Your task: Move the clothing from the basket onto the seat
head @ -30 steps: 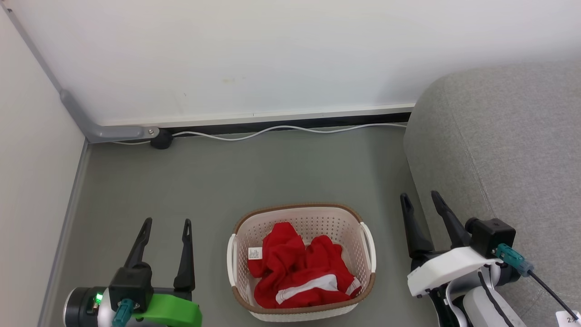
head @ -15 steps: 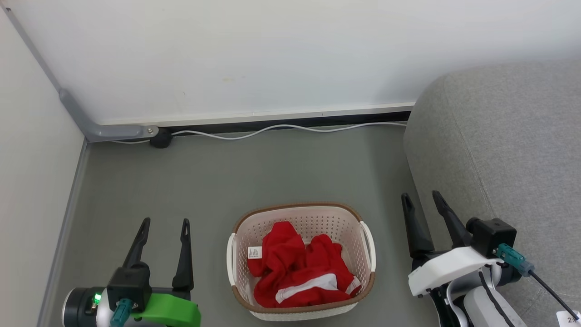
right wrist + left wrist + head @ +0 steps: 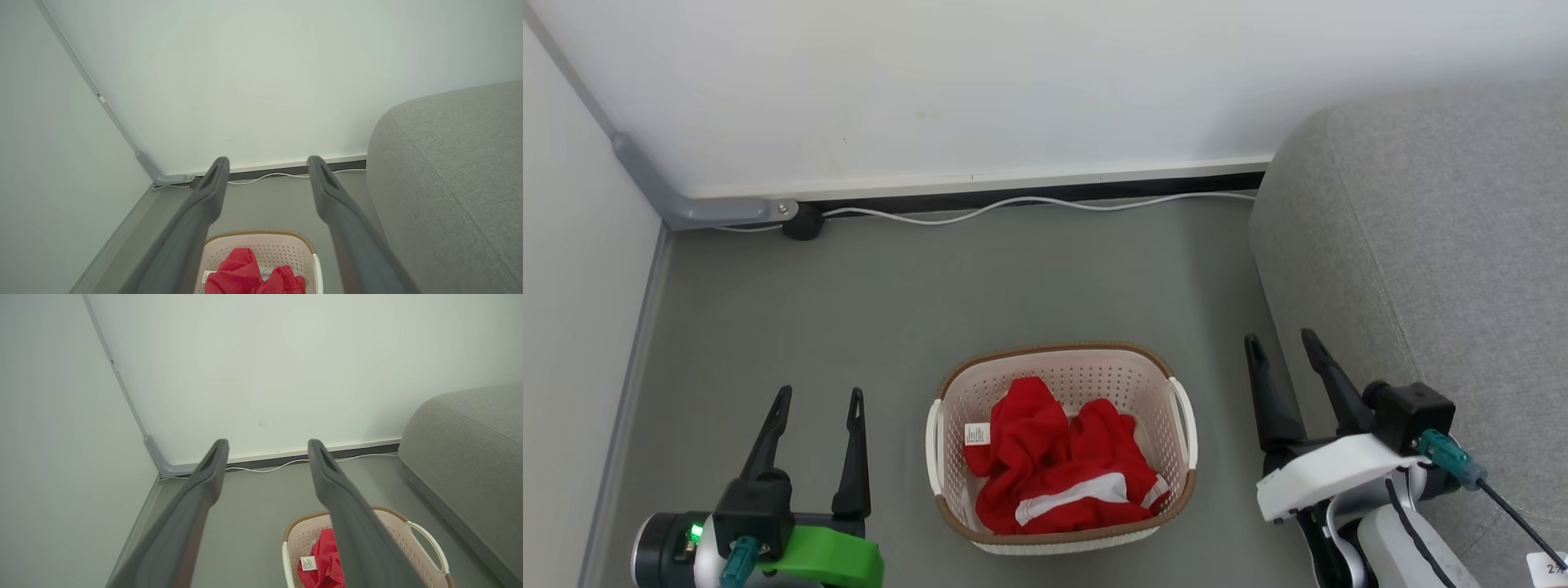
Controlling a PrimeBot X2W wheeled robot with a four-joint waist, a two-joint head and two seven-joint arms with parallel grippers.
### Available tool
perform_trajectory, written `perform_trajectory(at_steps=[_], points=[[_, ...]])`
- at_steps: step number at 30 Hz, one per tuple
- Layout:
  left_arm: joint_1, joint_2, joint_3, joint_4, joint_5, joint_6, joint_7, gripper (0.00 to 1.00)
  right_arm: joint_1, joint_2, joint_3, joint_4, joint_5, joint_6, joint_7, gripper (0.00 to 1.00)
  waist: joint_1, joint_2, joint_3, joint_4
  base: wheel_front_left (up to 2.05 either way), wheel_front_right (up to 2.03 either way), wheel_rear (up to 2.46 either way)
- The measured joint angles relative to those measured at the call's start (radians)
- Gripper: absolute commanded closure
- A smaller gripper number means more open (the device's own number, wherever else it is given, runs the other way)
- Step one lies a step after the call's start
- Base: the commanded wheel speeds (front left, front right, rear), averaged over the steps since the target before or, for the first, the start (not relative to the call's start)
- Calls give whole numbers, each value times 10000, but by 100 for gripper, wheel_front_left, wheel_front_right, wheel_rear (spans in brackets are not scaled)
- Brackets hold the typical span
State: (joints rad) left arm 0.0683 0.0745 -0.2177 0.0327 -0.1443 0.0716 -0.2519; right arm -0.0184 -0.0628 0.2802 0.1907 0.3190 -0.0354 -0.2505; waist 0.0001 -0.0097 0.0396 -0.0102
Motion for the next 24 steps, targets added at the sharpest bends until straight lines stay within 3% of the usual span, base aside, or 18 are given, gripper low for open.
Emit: perform_trajectory(at_steps=[8,24], points=[[-106,35,-107,-12,370,-29,0,0,-641,2,-286,-593,-167,0,-12,0,0,0,844,-80,0,0,0],[-1882,15,-443,1091,593,-364,0,0,-2086,0,-767,-1344,-391,0,-13,0,0,0,2854,-423,0,0,0]])
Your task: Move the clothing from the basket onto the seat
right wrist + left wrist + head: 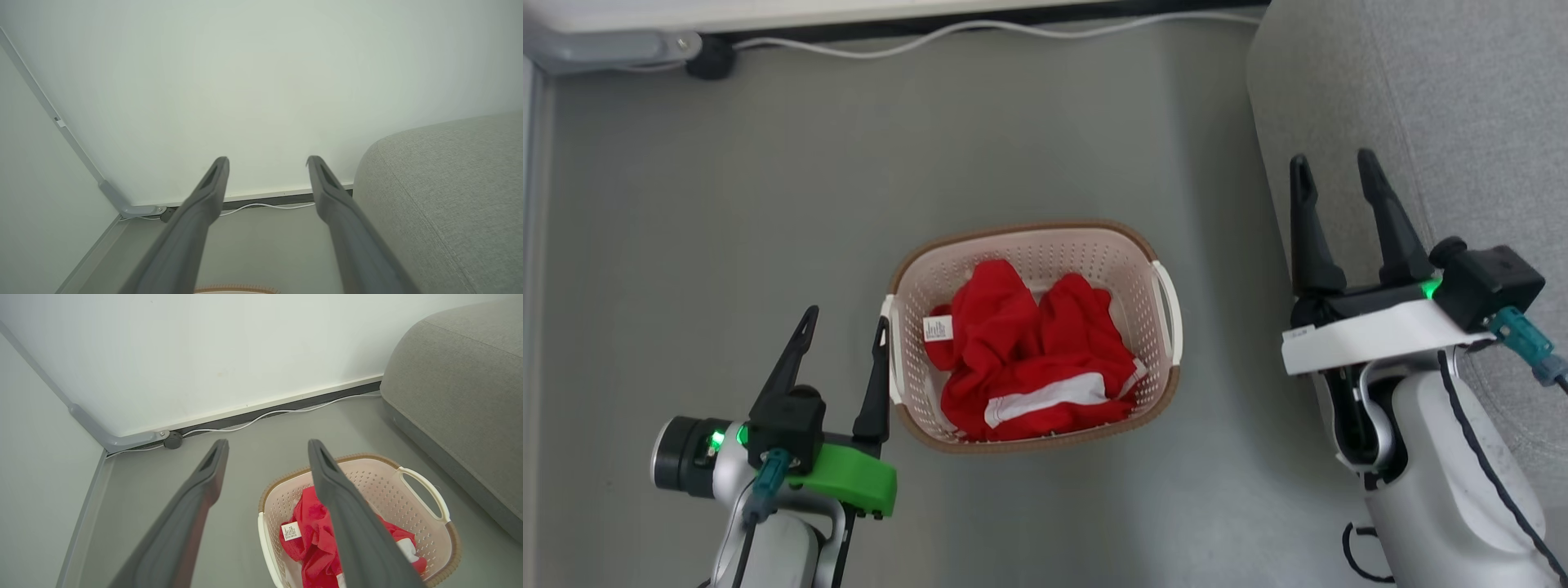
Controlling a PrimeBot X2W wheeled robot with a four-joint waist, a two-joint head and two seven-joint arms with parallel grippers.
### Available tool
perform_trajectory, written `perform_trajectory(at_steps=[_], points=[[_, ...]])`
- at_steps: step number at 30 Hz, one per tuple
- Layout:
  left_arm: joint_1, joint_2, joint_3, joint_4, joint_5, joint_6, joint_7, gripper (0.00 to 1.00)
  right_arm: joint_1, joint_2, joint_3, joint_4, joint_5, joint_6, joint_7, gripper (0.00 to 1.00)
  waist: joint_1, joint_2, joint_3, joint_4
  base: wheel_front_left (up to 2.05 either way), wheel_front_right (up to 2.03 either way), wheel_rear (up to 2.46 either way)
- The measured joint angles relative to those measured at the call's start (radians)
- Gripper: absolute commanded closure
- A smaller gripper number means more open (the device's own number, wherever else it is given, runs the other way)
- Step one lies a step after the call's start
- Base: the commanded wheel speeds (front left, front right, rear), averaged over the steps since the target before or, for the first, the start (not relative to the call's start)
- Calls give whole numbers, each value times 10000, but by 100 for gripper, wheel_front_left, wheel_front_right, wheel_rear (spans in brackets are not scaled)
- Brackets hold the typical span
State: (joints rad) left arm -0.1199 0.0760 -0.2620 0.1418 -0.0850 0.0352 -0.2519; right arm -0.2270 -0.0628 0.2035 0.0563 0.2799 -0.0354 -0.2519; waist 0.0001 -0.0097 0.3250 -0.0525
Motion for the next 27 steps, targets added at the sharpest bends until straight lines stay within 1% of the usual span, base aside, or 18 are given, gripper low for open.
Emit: perform_trajectory(at_steps=[7,10,17,27], points=[[-784,-40,-328,911,234,-111,0,0,-720,0,-190,-234,-73,0,-2,0,0,0,972,-262,0,0,0],[-1372,-50,-360,1421,378,-186,0,0,-1144,2,-282,-393,-73,2,-29,0,0,0,1537,-424,0,0,0],[-2464,-44,-447,2128,598,-276,19,0,-1765,10,-426,-600,-71,17,-29,0,0,0,2531,-696,0,0,0],[-3866,-50,-874,2920,1091,-535,54,0,-2866,12,-1095,-1174,-73,13,-31,0,1,0,3970,-982,0,0,0]])
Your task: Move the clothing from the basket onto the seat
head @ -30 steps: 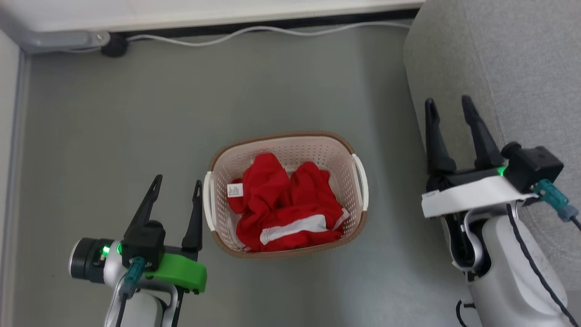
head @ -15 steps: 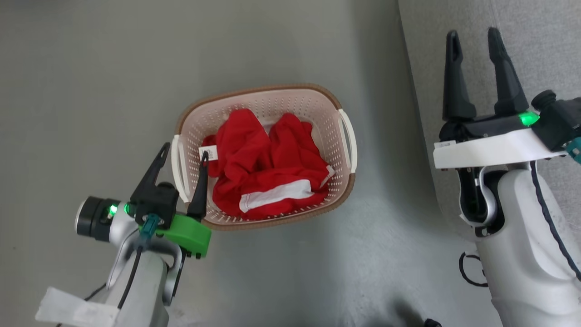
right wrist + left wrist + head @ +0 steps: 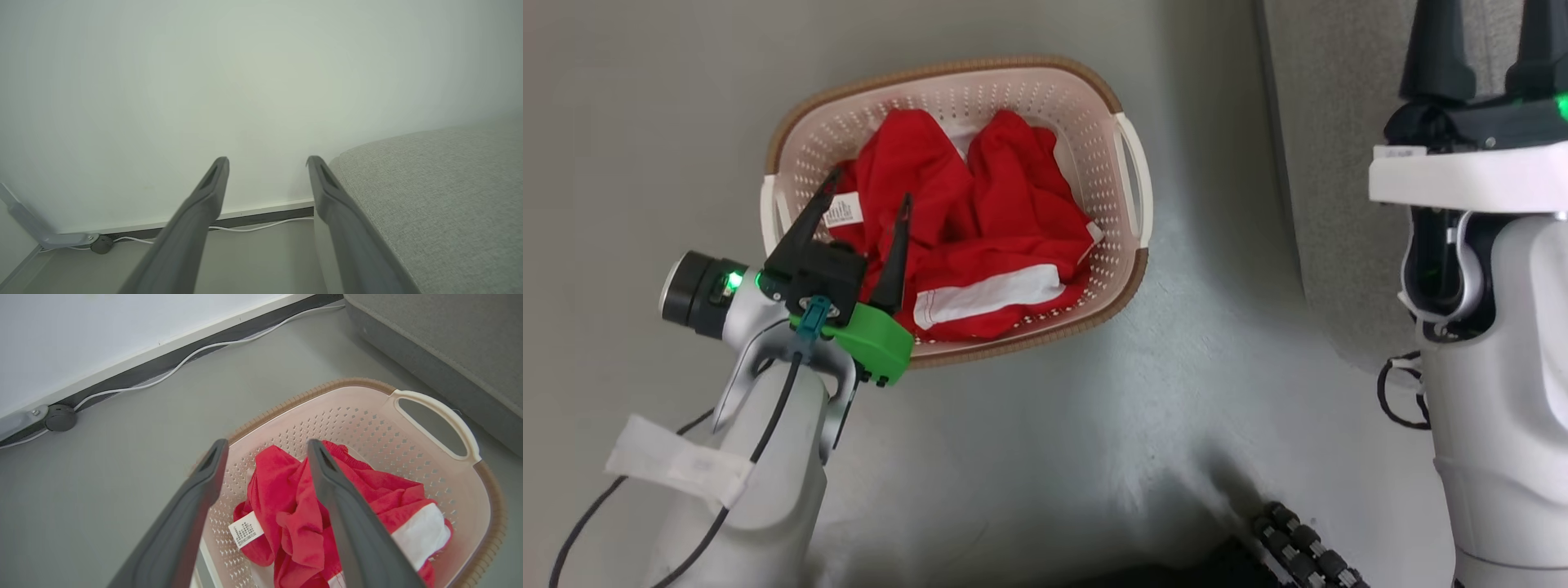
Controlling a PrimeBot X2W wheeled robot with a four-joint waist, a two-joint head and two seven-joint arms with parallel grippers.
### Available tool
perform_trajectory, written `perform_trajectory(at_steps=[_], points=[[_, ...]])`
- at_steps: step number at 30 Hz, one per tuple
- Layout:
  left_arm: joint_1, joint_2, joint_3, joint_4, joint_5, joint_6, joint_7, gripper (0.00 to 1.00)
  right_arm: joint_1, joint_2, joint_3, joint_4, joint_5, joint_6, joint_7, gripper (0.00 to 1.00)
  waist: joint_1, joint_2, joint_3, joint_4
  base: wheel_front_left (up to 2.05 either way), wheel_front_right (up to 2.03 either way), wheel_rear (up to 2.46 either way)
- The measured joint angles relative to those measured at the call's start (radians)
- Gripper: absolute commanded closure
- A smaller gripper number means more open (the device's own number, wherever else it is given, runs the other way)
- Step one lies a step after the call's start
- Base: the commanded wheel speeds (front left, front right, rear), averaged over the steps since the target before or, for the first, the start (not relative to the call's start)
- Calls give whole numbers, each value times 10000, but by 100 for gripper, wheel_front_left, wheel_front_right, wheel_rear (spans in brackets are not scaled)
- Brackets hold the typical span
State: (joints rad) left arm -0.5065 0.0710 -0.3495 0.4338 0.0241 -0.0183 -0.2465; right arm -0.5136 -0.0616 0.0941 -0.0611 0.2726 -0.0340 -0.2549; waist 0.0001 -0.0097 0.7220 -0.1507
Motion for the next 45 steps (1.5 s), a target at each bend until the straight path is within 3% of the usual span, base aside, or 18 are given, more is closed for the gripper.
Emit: perform_trajectory(at_steps=[12,20,33,34,35,38,45], points=[[-735,-71,-606,1312,322,-332,-10,0,-370,15,-284,82,-96,79,0,0,0,0,1060,-146,0,0,0],[-1002,-71,-656,2128,435,-347,-8,0,-420,33,-249,186,-96,249,0,0,0,0,1132,-238,0,0,0],[-1805,-75,-468,3212,435,-343,311,0,-519,59,-236,211,-96,253,0,0,-1,0,1575,-552,0,0,0],[-1818,-75,-474,3304,435,-343,316,18,-522,59,-244,217,-96,253,0,0,-1,0,1594,-566,0,0,0],[-1823,-77,-479,3371,435,-343,316,43,-522,59,-251,222,-96,255,0,0,-1,0,1608,-576,0,0,0],[-1901,-98,-495,3515,433,-345,305,100,-522,59,-272,265,-96,339,0,0,-1,0,1621,-581,0,0,0],[-2058,-199,-604,3772,382,-435,153,100,-566,69,-301,420,-96,341,0,0,-1,0,1390,-510,0,0,0]])
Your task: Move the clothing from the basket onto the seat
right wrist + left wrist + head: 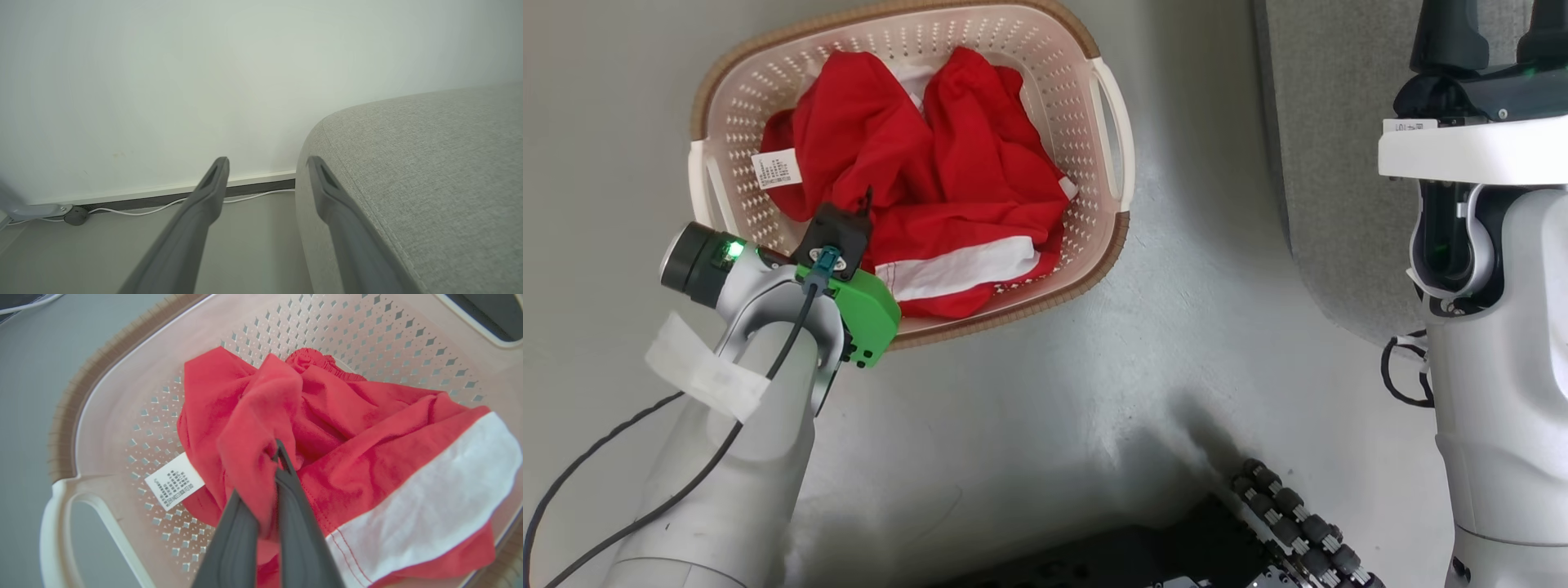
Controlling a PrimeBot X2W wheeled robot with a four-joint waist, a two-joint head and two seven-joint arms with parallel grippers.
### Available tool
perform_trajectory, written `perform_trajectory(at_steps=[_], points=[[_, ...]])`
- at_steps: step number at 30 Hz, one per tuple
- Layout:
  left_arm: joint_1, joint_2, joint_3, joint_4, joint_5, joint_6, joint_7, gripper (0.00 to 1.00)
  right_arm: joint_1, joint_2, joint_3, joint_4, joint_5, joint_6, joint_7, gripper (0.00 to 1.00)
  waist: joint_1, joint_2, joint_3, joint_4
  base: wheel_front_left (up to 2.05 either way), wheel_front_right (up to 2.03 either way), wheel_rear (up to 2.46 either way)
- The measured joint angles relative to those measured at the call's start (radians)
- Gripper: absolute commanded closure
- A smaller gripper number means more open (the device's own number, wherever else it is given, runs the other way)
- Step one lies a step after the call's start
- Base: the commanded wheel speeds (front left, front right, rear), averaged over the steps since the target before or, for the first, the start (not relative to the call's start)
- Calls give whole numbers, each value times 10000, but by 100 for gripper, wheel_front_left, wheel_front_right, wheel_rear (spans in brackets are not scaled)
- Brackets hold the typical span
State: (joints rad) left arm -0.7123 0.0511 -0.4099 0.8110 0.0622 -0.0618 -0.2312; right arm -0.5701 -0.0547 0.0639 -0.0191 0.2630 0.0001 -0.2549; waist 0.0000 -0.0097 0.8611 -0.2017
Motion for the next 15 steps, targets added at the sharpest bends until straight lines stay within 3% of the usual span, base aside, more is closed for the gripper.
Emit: perform_trajectory(at_steps=[15], points=[[58,-125,288,-75,-1126,-98,-205,100,272,0,-33,888,0,84,0,0,0,0,-1268,272,0,0,0]])
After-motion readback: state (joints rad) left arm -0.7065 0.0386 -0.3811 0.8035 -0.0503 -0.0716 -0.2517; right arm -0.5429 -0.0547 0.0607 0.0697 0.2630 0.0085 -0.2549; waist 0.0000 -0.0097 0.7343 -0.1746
